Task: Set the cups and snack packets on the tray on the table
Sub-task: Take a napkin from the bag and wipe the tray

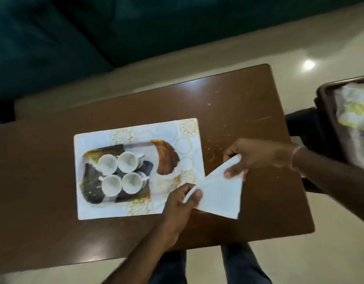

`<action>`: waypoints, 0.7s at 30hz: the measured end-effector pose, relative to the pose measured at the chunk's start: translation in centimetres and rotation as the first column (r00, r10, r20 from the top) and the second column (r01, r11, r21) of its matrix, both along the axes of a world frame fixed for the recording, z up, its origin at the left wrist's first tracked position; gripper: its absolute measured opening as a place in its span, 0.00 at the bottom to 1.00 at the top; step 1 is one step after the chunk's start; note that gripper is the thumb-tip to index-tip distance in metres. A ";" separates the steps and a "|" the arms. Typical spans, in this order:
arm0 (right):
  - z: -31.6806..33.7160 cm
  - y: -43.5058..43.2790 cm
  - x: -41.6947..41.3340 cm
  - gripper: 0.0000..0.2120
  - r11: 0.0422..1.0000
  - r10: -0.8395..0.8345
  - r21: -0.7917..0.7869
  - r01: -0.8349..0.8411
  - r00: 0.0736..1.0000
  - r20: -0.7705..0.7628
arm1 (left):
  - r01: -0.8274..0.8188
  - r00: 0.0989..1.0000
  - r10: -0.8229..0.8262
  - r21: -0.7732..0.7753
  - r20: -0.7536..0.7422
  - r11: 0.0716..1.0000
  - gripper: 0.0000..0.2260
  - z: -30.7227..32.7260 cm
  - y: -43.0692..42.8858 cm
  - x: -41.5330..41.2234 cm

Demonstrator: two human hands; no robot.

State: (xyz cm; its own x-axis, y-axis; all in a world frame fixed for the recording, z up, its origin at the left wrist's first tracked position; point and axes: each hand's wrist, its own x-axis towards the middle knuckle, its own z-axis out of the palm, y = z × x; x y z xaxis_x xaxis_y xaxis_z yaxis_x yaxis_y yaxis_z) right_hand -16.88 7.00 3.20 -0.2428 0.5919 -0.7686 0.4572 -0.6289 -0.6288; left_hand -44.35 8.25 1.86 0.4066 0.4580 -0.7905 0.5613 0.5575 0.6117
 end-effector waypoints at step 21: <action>-9.7 6.7 -19.7 0.28 0.899 -0.353 0.433 0.067 0.695 0.626 | -0.276 0.749 0.479 0.442 -0.458 0.854 0.21 -9.3 3.9 -11.3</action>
